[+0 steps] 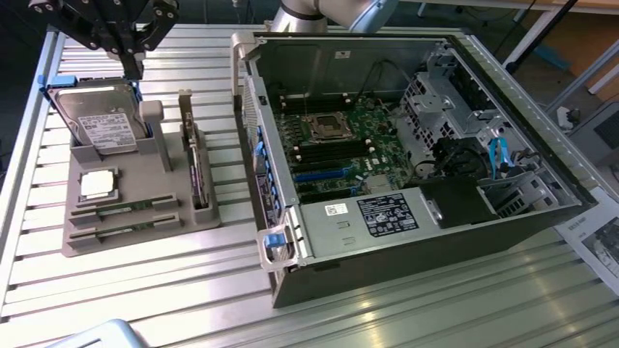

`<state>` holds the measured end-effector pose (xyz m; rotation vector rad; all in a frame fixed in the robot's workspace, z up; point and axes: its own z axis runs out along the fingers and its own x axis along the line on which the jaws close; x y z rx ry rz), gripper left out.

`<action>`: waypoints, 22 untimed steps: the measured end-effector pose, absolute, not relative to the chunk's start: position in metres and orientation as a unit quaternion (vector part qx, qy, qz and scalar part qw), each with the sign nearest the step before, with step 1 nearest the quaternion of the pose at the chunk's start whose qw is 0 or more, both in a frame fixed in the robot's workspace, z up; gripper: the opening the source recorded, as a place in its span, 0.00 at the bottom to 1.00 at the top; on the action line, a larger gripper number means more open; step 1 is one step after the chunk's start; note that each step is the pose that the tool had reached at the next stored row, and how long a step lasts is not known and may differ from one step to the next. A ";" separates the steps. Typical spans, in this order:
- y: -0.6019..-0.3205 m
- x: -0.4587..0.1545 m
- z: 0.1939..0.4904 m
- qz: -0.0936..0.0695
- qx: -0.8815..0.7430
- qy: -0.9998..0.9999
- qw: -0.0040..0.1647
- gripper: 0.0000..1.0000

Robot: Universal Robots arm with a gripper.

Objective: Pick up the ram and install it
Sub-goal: 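Reach for the ram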

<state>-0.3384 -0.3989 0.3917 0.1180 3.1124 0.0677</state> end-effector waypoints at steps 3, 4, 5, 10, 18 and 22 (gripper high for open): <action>-0.399 -0.349 0.392 0.022 0.038 0.999 0.013 0.10; -0.399 -0.350 0.392 0.022 0.038 0.999 0.013 0.10; -0.399 -0.353 0.392 0.022 0.038 0.999 0.013 0.10; -0.399 -0.362 0.392 0.022 0.038 0.999 0.013 0.10; -0.399 -0.372 0.392 0.022 0.038 0.999 0.013 0.10; -0.402 -0.372 0.392 0.022 0.038 0.999 0.013 0.10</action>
